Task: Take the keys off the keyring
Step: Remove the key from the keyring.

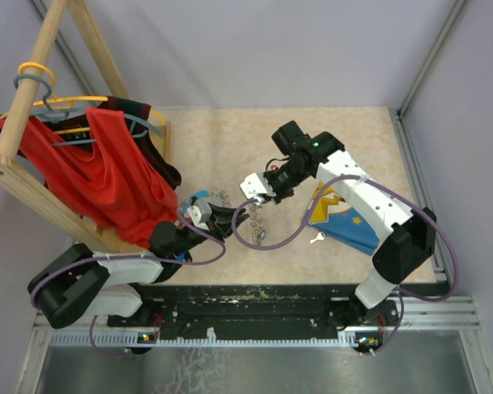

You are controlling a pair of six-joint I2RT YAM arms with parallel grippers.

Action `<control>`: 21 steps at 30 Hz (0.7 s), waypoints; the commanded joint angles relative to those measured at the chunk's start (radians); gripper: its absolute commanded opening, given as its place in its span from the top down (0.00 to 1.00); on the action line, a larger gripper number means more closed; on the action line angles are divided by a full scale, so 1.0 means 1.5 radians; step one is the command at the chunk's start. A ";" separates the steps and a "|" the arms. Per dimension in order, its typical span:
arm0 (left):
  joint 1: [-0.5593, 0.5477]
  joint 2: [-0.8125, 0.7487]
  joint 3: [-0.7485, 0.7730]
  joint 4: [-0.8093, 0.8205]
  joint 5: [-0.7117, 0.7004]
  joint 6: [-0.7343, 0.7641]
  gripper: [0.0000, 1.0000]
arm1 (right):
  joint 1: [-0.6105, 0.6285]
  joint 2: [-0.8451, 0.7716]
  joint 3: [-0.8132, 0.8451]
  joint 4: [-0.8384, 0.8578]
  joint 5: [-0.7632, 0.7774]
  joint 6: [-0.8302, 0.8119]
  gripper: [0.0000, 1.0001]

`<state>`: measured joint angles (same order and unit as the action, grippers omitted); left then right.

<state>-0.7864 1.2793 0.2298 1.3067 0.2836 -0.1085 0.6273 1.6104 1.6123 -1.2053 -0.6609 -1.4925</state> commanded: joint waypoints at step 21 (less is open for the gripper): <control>-0.010 0.038 0.039 0.051 0.016 -0.006 0.74 | 0.006 -0.001 0.047 -0.007 -0.050 -0.015 1.00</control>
<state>-0.7956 1.3281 0.2626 1.3346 0.2928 -0.1085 0.6281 1.6115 1.6257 -1.2213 -0.6792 -1.4998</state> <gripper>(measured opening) 0.263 0.042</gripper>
